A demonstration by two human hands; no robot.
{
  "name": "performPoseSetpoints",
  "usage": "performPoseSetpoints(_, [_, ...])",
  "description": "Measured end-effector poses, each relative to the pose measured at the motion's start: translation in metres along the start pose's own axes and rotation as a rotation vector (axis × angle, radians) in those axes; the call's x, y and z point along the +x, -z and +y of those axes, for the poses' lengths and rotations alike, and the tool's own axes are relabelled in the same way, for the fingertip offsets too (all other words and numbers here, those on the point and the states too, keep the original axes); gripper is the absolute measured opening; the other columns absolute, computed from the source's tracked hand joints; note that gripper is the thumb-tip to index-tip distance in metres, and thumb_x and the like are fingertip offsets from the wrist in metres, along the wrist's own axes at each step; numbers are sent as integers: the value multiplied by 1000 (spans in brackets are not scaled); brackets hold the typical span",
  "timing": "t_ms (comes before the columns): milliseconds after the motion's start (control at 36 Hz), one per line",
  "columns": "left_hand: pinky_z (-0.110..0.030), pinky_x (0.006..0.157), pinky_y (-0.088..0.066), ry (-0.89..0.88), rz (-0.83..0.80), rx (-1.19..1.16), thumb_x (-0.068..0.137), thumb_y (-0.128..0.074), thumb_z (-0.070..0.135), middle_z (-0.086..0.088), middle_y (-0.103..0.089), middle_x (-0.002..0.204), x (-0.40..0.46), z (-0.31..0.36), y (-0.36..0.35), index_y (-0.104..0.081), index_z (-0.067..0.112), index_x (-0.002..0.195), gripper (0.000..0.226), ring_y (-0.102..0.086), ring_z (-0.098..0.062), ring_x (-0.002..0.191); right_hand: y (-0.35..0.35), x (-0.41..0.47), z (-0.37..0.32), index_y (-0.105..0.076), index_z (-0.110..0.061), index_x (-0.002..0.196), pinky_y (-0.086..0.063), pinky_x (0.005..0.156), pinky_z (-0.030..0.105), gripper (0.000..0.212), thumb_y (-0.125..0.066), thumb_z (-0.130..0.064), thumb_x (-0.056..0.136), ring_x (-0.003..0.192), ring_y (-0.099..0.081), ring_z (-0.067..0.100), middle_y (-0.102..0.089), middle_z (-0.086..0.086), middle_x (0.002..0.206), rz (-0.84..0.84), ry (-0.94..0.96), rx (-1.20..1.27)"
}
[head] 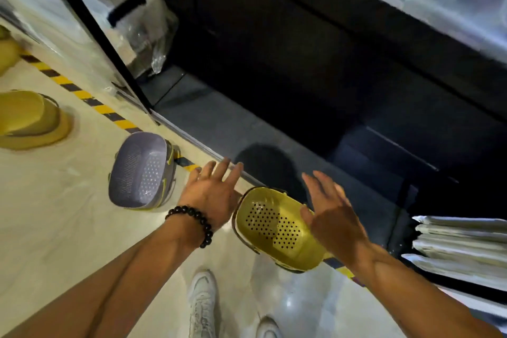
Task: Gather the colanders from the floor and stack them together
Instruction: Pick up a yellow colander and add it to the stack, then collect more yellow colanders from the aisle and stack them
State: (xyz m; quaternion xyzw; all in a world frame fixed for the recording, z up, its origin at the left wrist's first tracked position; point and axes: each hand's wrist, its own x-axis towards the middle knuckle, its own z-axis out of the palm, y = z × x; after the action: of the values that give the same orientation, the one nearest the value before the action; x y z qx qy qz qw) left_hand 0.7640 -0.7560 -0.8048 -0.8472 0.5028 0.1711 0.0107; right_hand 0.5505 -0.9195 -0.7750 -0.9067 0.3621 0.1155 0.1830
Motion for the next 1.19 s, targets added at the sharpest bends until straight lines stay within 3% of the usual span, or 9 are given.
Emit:
performPoseSetpoints(111, [-52, 116, -22, 91, 65, -12, 95, -41, 57, -2, -13, 165, -34, -23, 62, -4, 36, 154, 73, -19, -30, 147, 63, -6, -66, -13, -29, 160, -27, 120, 44, 70, -51, -38, 101, 151, -17, 25, -8, -1, 168, -15, 107, -102])
performPoseSetpoints(194, [-53, 116, -22, 179, 116, -26, 96, -44, 53, -2, -17, 165, -71, -42, 107, -4, 36, 155, 73, -21, -31, 147, 106, -14, -118, -11, -30, 159, -27, 119, 42, 68, -48, -37, 103, 152, -10, 21, -7, -4, 168, 13, 253, -161])
performPoseSetpoints(389, [-50, 105, -34, 328, 252, 100, 93, -43, 53, -4, -32, 156, -181, -110, 215, -21, 30, 154, 69, -35, -32, 136, 180, -32, -243, -12, -21, 161, -29, 118, 45, 69, -48, -26, 102, 150, -17, 28, -13, 4, 167, 96, 555, -291])
performPoseSetpoints(556, [-50, 107, -32, 517, 295, 148, 94, -41, 57, -3, -28, 161, -276, -173, 276, -14, 33, 156, 71, -32, -32, 141, 215, -45, -358, -12, -23, 160, -32, 115, 48, 71, -49, -34, 101, 149, -18, 33, -14, 7, 167, 106, 745, -309])
performPoseSetpoints(694, [-52, 110, -29, 601, 304, 180, 95, -38, 57, -5, -26, 161, -339, -226, 316, -11, 33, 155, 70, -29, -34, 143, 235, -67, -450, -15, -21, 160, -38, 109, 50, 74, -55, -29, 98, 144, -26, 36, -19, 11, 165, 97, 897, -372])
performPoseSetpoints(917, [-52, 105, -37, 718, 354, 147, 92, -44, 57, -6, -33, 157, -406, -310, 372, -21, 31, 153, 70, -37, -35, 135, 262, -73, -585, -12, -24, 160, -35, 114, 47, 72, -50, -32, 99, 146, -27, 33, -16, 10, 166, 74, 970, -333])
performPoseSetpoints(1083, [-52, 108, -33, 748, 322, 139, 95, -39, 58, -4, -27, 161, -429, -369, 394, -11, 34, 155, 71, -33, -35, 140, 278, -59, -662, -16, -26, 158, -39, 111, 50, 70, -52, -34, 99, 143, -30, 33, -20, 8, 164, 88, 978, -275])
performPoseSetpoints(1194, [-51, 104, -37, 772, 337, 148, 93, -43, 58, -4, -34, 157, -431, -407, 415, -20, 33, 153, 69, -38, -35, 136, 289, -42, -702, -19, -23, 158, -36, 113, 49, 68, -53, -32, 99, 144, -29, 34, -21, 10, 164, 107, 976, -261])
